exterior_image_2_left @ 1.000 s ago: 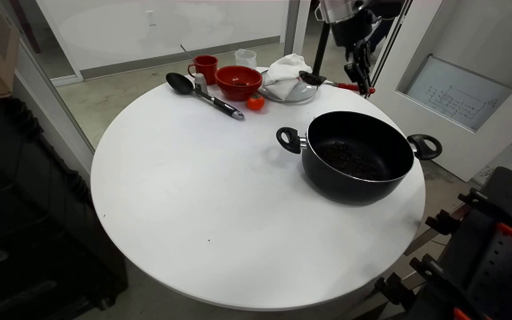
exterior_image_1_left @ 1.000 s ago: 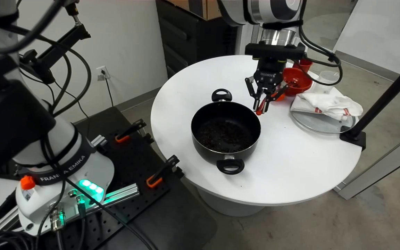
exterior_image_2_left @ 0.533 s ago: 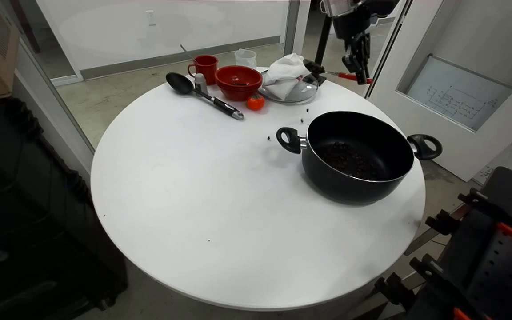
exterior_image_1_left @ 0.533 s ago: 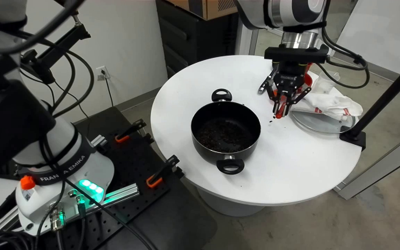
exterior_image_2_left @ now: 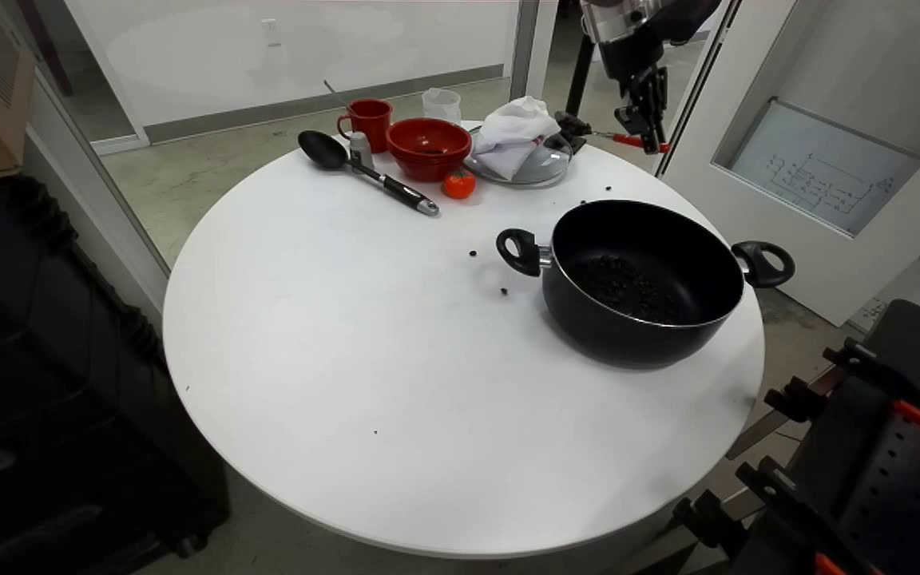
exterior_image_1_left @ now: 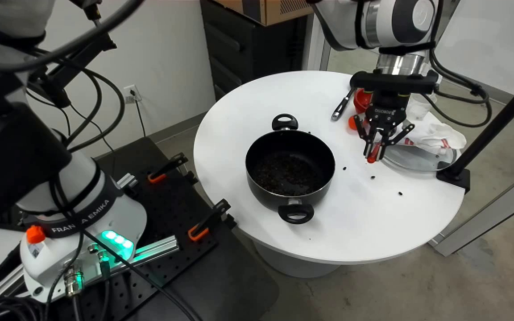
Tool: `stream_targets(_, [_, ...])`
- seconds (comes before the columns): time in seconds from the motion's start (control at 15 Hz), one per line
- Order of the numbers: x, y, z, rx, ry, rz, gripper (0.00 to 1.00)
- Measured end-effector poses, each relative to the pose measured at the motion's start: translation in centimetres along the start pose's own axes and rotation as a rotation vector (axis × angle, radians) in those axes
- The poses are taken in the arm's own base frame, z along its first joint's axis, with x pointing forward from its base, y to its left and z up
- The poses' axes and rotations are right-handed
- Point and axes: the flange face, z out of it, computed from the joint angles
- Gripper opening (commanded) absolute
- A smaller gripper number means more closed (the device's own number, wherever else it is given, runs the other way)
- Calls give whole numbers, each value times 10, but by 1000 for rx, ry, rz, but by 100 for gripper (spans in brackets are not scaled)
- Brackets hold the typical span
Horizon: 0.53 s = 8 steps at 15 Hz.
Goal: Move the black pot to the right then use the spoon to take some contents out of the pot
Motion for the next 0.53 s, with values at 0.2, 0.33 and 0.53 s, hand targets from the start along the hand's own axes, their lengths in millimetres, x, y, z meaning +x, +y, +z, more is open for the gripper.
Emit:
stream_targets(0.2, [9, 1, 21, 2, -24, 4, 5])
stream_targets(0.33, [14, 1, 34, 5, -42, 3, 5])
stream_targets(0.53, [19, 2, 52, 12, -68, 4, 5])
